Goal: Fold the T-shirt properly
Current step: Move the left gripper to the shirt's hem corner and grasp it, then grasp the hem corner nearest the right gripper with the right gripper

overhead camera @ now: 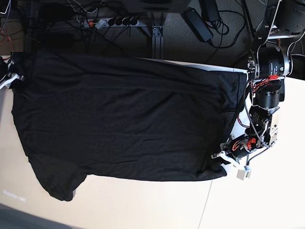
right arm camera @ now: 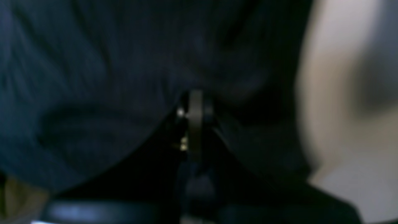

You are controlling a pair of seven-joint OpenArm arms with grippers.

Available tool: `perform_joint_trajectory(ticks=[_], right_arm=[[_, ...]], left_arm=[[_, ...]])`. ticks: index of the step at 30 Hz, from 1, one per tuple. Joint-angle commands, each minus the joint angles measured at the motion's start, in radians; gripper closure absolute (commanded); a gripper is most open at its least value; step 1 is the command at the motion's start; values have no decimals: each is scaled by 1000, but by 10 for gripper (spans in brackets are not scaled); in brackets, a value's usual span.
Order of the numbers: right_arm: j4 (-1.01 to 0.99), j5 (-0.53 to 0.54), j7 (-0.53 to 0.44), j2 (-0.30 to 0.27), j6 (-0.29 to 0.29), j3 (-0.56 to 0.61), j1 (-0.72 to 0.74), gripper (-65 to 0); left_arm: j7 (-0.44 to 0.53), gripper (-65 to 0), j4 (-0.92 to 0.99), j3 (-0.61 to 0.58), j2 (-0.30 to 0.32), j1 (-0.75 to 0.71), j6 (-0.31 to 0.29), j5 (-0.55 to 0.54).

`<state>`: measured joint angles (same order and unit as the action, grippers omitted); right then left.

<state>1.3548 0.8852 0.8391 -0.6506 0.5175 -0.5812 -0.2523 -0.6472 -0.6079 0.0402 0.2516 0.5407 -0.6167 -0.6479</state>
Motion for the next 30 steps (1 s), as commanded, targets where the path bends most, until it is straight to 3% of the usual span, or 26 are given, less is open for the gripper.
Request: perform_joint_trajectory(ticks=[1,6,9,11,18,20,25,30], right_arm=[[13,13,-20,-37,70,-12,42,0],[6,-47,-47,-71,70,-9,219,0],[-57,-128,-85,-89,69,2,335,-215],[-153,-169,-125,-101,61,23,420,-288],[-644,-267,-232,-114,58,116,736,-300],[-778,-289,-256,-113,58,133,799,-333],[-1018,-340,-321,-108,58,138,860,-361],[-1041,-441,-323,-39,59,138,861,-361]], left_arm=[[-23,0,-7,-1,6,22,-60,9],[-54,0,-7,-14,6,21,-81,-9],[-66,0,-8,-47,7,22,-81,-10],[-70,0,-8,-76,8,22,-81,-10],[-92,0,-8,-132,38,21,-81,-7],[-104,0,-8,-132,50,21,-81,-16],[-126,0,-8,-132,70,21,-81,-51],[-127,0,-8,-133,76,21,-81,-68]])
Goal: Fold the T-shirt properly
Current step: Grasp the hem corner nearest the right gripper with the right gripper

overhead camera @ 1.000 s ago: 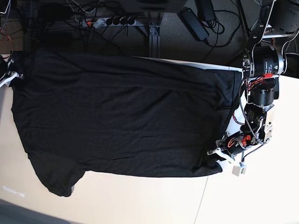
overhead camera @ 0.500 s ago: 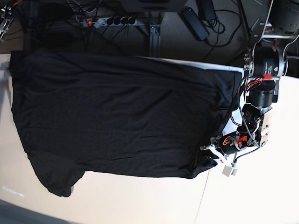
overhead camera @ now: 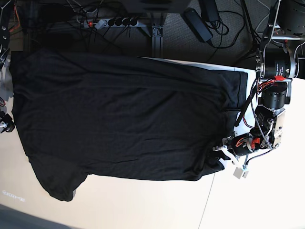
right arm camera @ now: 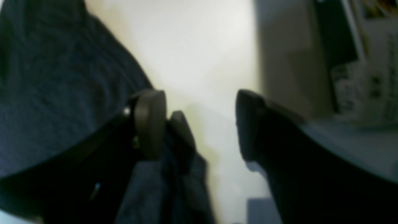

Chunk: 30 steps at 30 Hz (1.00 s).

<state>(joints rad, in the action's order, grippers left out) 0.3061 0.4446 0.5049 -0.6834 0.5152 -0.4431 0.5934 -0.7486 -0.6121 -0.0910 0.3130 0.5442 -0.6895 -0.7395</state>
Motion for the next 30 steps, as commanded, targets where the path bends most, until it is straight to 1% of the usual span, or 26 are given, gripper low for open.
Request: perform_joint_trajectory(ticks=[1,4,8,12,13,14,15,18,20,22,25,27,30], right_arm=[[8,-12,3,11,61,0,16,-361],[8,-50,-31,58,61,0,16,-361],[12,-59,-35,107,63,0,16,-361],[12,-93,-35,139,72,0,16,-360],[12,-97,-35,141,72,0,15,-349],[12,-98,-38,141,71,0,15,-306],[12,-98,-42,137,71,0,15,-238],[13,-98,-76,122,71,0,13,0],[13,-97,-87,109,72,0,13,0],[26,-97,-87,99,72,0,13,0],[69,-96,-72,98,76,0,13,0],[109,-77,-47,98,76,0,8,0],[185,-4,25,87,76,0,-21,0]], left_arm=[[-26,0,-3,-2,14,18,-9,15],[-26,0,-3,-2,14,18,-9,-1],[-26,0,-3,-2,14,18,-9,-2],[-18,0,-3,-2,14,18,-9,-2],[-15,0,-3,-2,14,18,-9,-2],[-14,0,-3,-2,14,18,-9,-2],[-11,0,-3,-2,14,18,-9,-2],[-3,0,-3,-1,14,18,-9,-5],[5,0,-3,-1,14,18,-9,-12],[4,0,-4,-1,20,19,-9,-50],[-3,0,-4,-1,34,30,-9,-104],[-32,0,-4,-1,43,42,-9,-146],[-113,0,-21,-1,58,54,-9,-217]])
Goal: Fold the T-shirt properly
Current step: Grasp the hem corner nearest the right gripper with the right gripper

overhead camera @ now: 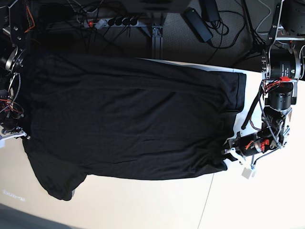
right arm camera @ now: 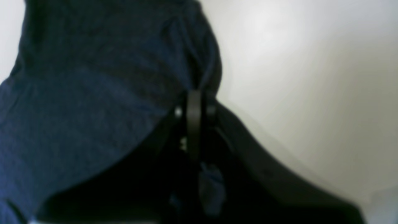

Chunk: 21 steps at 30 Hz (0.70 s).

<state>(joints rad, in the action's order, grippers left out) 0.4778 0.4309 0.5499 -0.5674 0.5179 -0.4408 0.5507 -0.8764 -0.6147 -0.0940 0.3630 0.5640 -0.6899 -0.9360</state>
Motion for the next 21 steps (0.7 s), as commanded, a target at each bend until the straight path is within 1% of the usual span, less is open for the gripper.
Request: perform_joint_trajectory(ticks=[1,5,9,11,16,21], right_arm=[[41,37,5,-35,74,-2,6,0],[161,135,53,-54,74,-2,-89,0],[274,190,59,-76,74,-2,-194,0],[320,208,67,-89,74,-2,-241,0],[391,274,80,-135,74,-3,-328,0],[399,286,84,-176,74,-3,-358,0]], left_arm=[[-11,0,-32,2,14,33,-8,-47],[-97,0,-73,2,47,31,-8,-127],[-194,0,-112,2,87,16,-8,-232],[-227,0,-151,2,106,-5,-8,-278],[-232,0,-311,2,148,-98,-8,-281],[-230,0,-454,2,174,-181,-8,-280]])
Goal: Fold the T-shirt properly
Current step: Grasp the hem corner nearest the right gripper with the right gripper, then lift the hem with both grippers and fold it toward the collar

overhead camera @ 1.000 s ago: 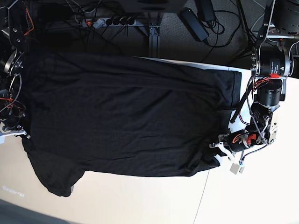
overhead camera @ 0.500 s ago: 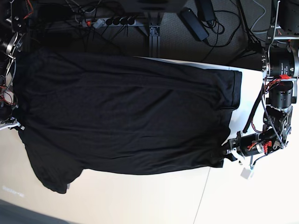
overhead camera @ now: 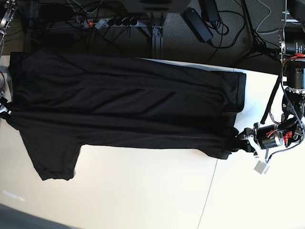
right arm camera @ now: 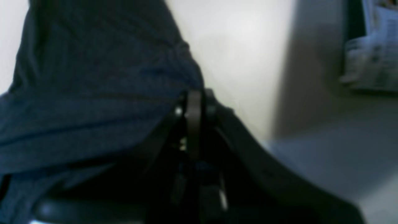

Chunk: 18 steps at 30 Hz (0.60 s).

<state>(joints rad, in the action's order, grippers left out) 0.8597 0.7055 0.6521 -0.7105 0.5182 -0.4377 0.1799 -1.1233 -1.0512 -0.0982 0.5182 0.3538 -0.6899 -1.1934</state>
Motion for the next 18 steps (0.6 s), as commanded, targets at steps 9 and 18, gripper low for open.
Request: perform_joint_trajectory(ticks=[9,18], right_arm=[[18,10,-20,-37,72,-6,13,-179],[13,-75,-132,-21,65,-6,69,-408]], left_arm=[[27,0,-37,6,22,12,-8,-21],[15,0,-37,6,23,11,-8,-7]])
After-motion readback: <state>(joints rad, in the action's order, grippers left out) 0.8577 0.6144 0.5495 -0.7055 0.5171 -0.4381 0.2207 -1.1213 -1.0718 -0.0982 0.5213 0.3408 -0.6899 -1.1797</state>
